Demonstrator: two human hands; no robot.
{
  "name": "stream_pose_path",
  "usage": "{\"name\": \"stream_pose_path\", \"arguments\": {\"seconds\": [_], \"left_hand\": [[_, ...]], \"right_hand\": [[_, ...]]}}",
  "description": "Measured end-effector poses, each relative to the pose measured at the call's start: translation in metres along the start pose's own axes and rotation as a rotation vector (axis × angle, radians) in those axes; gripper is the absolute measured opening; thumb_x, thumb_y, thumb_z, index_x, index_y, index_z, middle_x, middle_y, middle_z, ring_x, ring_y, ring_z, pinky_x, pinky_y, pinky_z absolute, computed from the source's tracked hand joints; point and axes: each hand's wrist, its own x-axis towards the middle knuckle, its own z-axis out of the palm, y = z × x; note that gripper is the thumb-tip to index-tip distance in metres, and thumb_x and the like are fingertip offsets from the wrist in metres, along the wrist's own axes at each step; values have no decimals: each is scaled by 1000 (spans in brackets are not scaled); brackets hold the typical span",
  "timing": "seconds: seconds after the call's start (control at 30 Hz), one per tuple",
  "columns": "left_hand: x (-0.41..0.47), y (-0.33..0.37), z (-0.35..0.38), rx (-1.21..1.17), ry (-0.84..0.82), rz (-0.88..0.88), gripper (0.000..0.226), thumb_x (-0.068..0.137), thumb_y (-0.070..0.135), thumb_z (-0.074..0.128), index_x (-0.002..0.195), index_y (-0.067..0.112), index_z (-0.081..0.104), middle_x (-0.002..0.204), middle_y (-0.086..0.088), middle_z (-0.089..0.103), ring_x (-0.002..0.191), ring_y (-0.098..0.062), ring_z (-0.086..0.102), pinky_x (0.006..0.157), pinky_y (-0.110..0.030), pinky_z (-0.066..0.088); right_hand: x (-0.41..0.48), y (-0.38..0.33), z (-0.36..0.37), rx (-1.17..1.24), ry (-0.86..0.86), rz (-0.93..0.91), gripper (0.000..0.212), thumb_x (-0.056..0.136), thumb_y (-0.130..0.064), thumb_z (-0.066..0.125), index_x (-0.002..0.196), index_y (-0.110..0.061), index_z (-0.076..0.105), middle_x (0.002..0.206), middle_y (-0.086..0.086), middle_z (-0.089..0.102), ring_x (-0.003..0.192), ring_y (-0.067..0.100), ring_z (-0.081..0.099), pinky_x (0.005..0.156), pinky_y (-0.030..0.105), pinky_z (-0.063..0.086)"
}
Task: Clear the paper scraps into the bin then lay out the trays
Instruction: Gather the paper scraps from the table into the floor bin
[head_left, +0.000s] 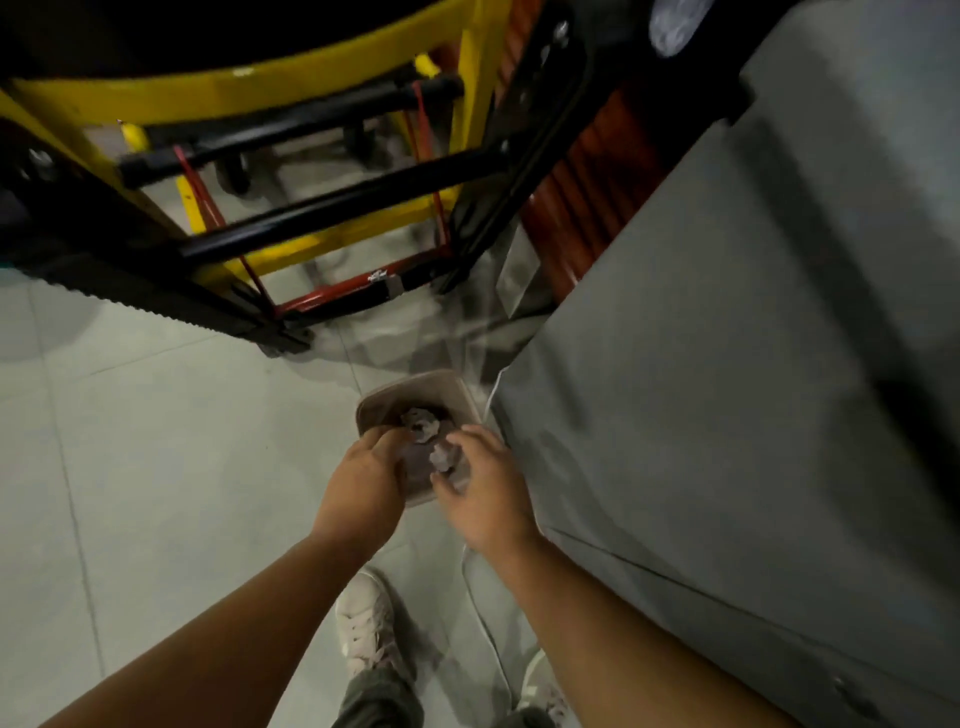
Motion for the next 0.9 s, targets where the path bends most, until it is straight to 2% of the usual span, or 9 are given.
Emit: {"name": "stream_pose_path", "arguments": {"seconds": [0.13,0.23,0.3,0.43,0.53,0.63,0.7,0.77,0.9], "left_hand": [[-39,89,-59,-148,103,88,25,93,15,61,116,23,65,117,4,63,102,-15,61,82,-23,47],[-76,155,-110,-212,166,130,24,94,16,59,114,27,64,116,10,61,104,-9,57,84,-24,48],[-100,194,-141,-196,205,132,22,95,20,58,114,31,61,113,15,59,104,-9,56,82,-25,46],[-139,262,-190,-181,267,179,30,95,24,60,125,28,57,119,9,60,105,-12,59,82,-26,45],[-159,313,-211,-147,272,279,34,94,23,62,128,24,57,125,7,58,112,-12,55,92,-29,46],[-166,359,-218,-86,251,362,35,96,28,60,130,23,56,131,7,55,122,-12,50,99,-26,40],[-169,386,-213,-46,225,401,37,96,29,59,132,22,54,132,5,54,125,-13,48,103,-28,39],[-171,412,-204,-22,188,433,38,96,28,61,133,20,55,132,3,55,126,-15,47,105,-29,37],[-173,450,-176,43,88,500,41,95,29,61,135,21,54,136,3,52,128,-18,45,105,-30,36]], "right_hand": [[-50,-60,-94,82,104,-37,40,86,-30,65,124,-18,59,135,-3,52,127,10,47,105,16,36],[-94,-104,-166,135,164,-119,39,89,-27,62,127,-17,57,138,-5,49,129,5,43,106,10,31],[-123,-126,-211,150,253,-155,37,88,-23,63,125,-17,59,137,-4,50,127,5,44,106,11,32],[-179,-157,-290,118,338,-240,37,88,-24,62,125,-18,59,136,-4,50,127,5,45,106,10,30],[-215,-156,-339,96,384,-282,37,90,-26,59,126,-20,57,138,-8,48,129,2,42,106,13,32],[-238,-136,-378,84,469,-252,37,88,-24,60,124,-17,60,135,-4,51,127,9,47,106,24,39],[-252,-120,-398,77,518,-216,36,88,-22,63,124,-15,60,134,-1,52,127,12,47,106,25,39],[-265,-103,-414,66,550,-171,37,88,-19,63,124,-15,60,134,-1,52,127,11,47,103,22,39],[-282,-64,-431,-24,660,-71,33,87,-15,63,120,-12,61,125,3,56,119,16,50,100,31,44]]}}
